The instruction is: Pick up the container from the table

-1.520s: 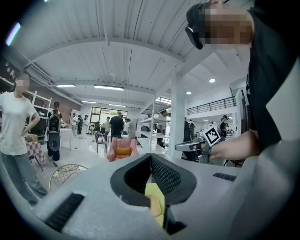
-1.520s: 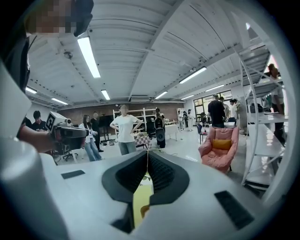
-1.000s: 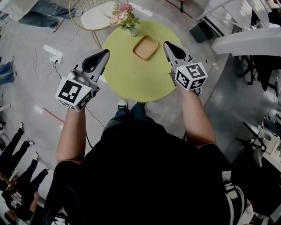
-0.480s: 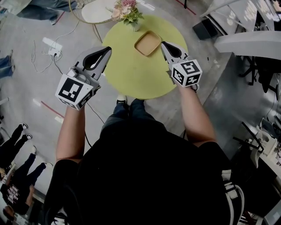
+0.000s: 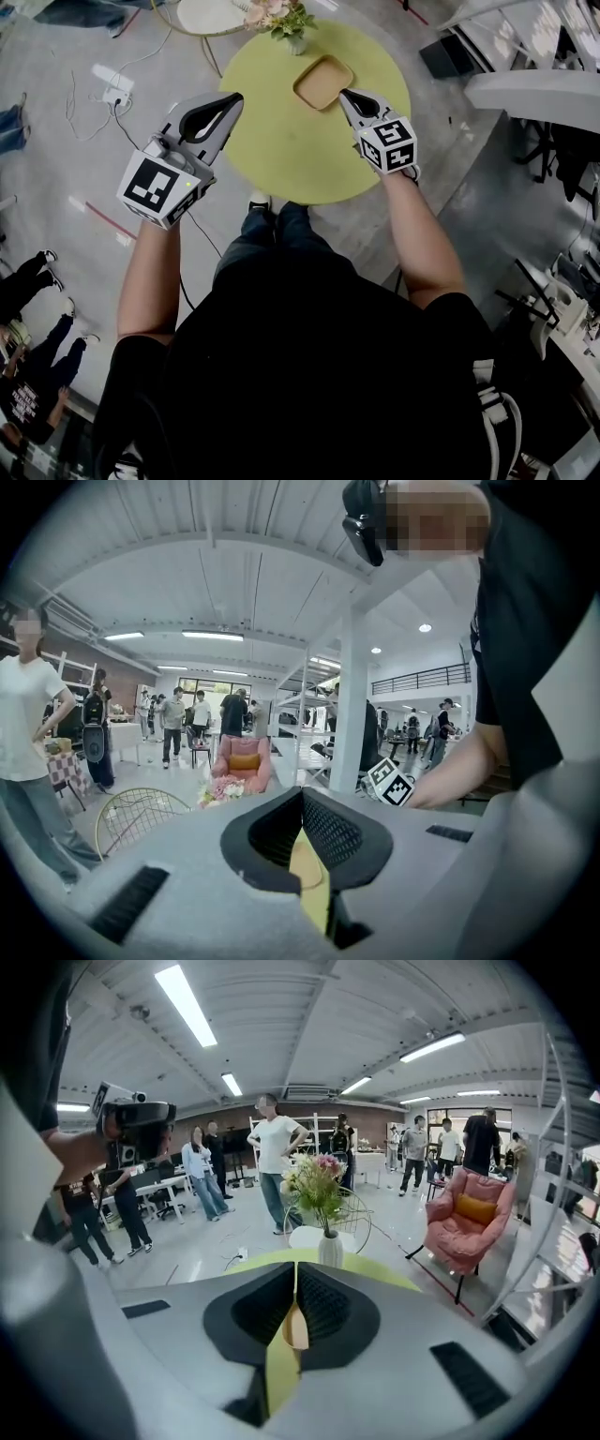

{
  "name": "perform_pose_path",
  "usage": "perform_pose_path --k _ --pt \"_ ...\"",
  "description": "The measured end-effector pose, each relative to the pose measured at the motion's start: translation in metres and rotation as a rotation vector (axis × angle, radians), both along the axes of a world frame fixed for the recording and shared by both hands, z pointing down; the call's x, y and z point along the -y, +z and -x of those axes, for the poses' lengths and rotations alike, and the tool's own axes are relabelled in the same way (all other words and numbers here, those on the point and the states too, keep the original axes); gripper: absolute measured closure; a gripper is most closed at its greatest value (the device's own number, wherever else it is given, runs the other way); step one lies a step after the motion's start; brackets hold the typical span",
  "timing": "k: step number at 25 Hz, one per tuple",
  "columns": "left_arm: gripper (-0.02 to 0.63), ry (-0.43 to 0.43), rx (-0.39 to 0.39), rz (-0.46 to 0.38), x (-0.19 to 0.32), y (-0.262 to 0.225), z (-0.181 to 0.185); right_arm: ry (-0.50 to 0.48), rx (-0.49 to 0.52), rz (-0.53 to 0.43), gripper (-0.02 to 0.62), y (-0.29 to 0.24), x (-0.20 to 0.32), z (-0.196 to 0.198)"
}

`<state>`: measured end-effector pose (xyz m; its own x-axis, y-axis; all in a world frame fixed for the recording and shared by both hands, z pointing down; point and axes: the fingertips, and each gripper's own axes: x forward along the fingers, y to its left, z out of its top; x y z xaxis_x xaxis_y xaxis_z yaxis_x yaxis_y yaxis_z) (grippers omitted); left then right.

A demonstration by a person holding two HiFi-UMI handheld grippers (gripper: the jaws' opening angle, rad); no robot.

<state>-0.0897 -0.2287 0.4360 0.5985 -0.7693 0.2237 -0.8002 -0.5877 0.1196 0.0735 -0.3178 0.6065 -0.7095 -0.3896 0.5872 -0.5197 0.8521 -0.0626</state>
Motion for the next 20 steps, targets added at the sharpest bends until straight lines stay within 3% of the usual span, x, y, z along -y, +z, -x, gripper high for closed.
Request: perform_pose_path --k 14,16,17,20 --pt "0.590 -0.031 -0.021 0.037 -0.005 0.014 0.007 -0.111 -0.141 0.023 0.581 0.070 -0.004 -0.002" --pt "0.591 -0.035 -0.023 0.043 -0.007 0.018 0.010 -0.131 -0.173 0.028 0.556 0.079 -0.006 0.000" --pt "0.591 -0.036 -0.024 0.046 -0.009 0.020 0.010 -0.142 -0.195 0.029 0.512 0.085 -0.007 0.000" --pt "0.590 -0.037 -0.025 0.060 -0.010 0.029 0.010 -0.177 -0.238 0.028 0.495 0.102 -0.009 0.002"
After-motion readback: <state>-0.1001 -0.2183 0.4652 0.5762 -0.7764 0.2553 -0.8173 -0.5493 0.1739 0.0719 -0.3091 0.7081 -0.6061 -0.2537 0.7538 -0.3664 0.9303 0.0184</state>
